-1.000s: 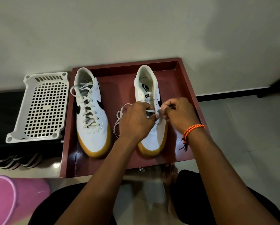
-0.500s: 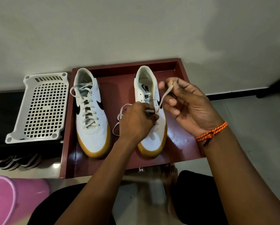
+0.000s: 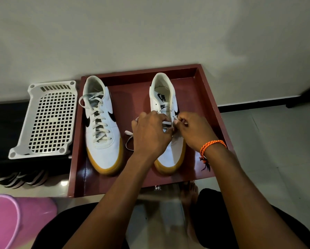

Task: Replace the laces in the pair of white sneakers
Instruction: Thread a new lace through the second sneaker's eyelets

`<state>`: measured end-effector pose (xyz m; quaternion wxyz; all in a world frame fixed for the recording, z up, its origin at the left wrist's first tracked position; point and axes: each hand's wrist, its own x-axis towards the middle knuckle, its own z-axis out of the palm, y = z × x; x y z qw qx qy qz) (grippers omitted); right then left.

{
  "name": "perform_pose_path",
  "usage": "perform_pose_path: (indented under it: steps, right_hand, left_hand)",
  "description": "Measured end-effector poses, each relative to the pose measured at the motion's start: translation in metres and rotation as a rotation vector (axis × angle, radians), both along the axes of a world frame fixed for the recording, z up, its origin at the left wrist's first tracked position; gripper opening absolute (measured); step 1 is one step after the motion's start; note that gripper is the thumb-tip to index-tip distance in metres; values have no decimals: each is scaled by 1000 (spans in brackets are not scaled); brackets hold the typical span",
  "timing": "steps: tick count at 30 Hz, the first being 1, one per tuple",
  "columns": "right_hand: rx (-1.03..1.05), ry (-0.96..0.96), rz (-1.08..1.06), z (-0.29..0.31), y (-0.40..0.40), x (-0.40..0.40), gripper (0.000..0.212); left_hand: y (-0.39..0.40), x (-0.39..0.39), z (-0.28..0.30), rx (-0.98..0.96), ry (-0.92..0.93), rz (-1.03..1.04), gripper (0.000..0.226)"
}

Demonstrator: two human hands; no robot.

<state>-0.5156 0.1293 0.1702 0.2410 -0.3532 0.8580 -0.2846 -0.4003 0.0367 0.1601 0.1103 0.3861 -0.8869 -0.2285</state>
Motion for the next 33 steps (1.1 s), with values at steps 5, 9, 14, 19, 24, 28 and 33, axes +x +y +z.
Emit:
perform_pose_path:
  steps: [5, 9, 14, 19, 24, 28, 33]
  right_hand:
    - [-164, -79, -20, 0, 1, -4, 38]
    - [-361, -273, -40, 11, 0, -3, 34]
    - [-651, -625, -34, 33, 1, -3, 31]
    - [-977, -1138, -40, 55, 7, -1, 29]
    - [-974, -1041, -373, 46, 8, -18, 27]
    - [-85, -28, -212, 11, 8, -15, 48]
    - [84, -19, -7, -7, -3, 10, 36]
  left_hand:
    - [0, 0, 1, 19, -7, -3, 26]
    - [-1, 0, 2, 36, 13, 0, 21]
    - [-1, 0, 3, 33, -17, -7, 21]
    - [-1, -1, 3, 47, -10, -2, 24]
    - [-2, 0, 1, 61, 9, 2, 30]
    - [-2, 0, -1, 69, 27, -2, 28]
    - [-4, 0, -3, 97, 104, -24, 18]
